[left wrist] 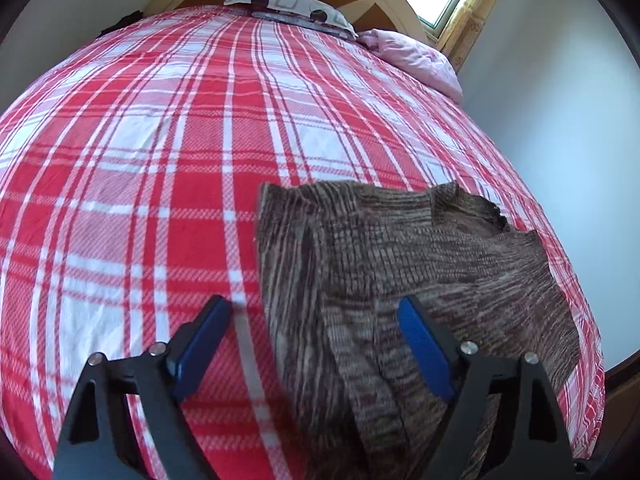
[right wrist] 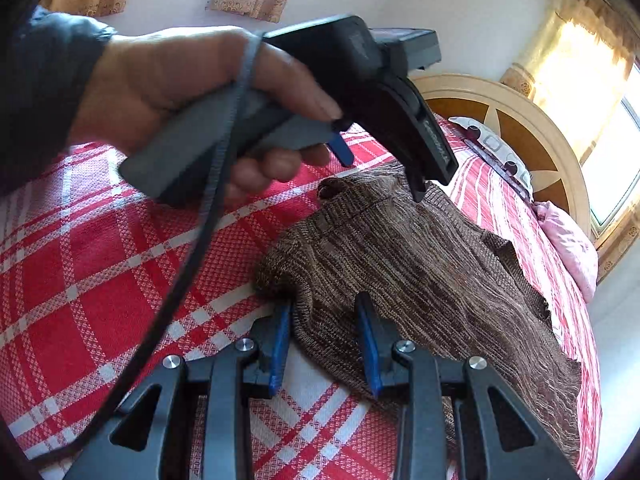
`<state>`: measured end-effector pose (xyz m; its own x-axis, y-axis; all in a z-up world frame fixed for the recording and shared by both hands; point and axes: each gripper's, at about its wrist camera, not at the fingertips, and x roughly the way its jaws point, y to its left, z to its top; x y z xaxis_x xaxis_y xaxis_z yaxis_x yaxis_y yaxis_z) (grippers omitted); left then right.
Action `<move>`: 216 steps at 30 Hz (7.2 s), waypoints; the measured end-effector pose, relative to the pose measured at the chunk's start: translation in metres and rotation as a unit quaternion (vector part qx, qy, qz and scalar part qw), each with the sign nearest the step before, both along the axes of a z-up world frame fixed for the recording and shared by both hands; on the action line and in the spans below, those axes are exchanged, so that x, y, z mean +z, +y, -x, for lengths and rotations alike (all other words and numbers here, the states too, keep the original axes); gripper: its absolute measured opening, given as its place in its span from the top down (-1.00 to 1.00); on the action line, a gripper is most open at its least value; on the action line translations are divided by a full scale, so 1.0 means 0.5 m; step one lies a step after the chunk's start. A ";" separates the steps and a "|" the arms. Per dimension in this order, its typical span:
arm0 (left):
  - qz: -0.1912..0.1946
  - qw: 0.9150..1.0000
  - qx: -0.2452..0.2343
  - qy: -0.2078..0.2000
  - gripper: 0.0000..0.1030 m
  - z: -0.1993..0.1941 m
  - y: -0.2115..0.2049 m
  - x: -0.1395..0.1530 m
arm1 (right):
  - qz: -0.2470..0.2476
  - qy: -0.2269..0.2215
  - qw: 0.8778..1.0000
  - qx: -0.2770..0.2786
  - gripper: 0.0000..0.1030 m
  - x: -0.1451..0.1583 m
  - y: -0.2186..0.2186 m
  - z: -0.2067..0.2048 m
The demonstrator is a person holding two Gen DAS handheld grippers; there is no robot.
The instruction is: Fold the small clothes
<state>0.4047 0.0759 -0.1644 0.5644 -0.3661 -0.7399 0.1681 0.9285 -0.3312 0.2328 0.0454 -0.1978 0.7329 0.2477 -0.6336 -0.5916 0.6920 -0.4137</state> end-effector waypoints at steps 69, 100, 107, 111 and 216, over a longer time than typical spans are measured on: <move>-0.029 0.985 -0.164 -0.042 0.73 -0.052 -0.670 0.105 | -0.383 0.123 0.877 -0.262 0.85 0.049 -0.712 0.012; -0.100 0.973 -0.199 -0.055 -0.70 0.210 -0.504 0.008 | -0.332 0.157 0.862 -0.349 0.88 0.068 -0.802 -0.176; -0.097 0.973 -0.200 -0.058 -0.72 0.205 -0.511 0.007 | -0.317 0.135 0.874 -0.343 -0.03 0.100 -0.825 -0.186; -0.094 0.973 -0.202 -0.058 -0.75 0.220 -0.500 0.002 | -0.330 0.119 0.889 -0.295 -0.50 0.158 -0.790 -0.269; -0.075 0.988 -0.136 -0.026 -0.69 0.170 -0.516 0.009 | -0.435 0.239 0.829 -0.259 -0.27 0.016 -0.850 -0.425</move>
<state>0.3199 -0.1818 -0.1601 0.4985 -0.3973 -0.7705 0.4308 0.8848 -0.1775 0.4454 -0.3796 -0.1900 0.5998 0.4940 -0.6294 -0.0744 0.8177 0.5708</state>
